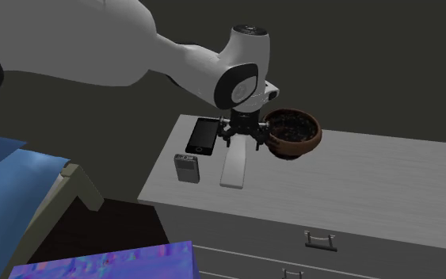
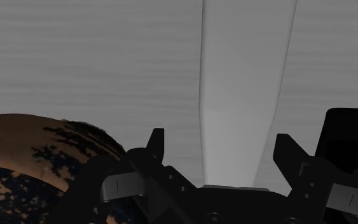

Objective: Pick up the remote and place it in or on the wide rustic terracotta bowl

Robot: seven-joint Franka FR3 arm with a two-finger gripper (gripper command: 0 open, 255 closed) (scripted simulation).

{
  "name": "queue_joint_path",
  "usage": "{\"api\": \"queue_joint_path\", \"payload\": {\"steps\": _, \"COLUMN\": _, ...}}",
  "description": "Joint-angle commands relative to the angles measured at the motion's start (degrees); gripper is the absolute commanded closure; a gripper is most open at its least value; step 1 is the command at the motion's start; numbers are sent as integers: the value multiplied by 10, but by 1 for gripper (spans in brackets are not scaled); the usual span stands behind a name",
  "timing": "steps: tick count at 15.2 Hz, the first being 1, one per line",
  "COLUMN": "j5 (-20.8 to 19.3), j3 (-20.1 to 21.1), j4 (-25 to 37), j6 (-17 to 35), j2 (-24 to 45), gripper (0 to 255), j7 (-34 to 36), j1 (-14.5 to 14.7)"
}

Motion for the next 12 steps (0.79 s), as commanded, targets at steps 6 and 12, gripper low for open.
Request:
{"api": "queue_joint_path", "payload": {"steps": 6, "j5": -7, "j3": 5, "j4": -36, "j6": 17, "j2": 14, "gripper": 255, "j7": 5, "j1": 9}}
{"api": "queue_joint_path", "payload": {"steps": 12, "j5": -25, "j3": 1, "j4": -20, "j6": -23, "j2": -13, "gripper": 255, "j7": 17, "j1": 12}}
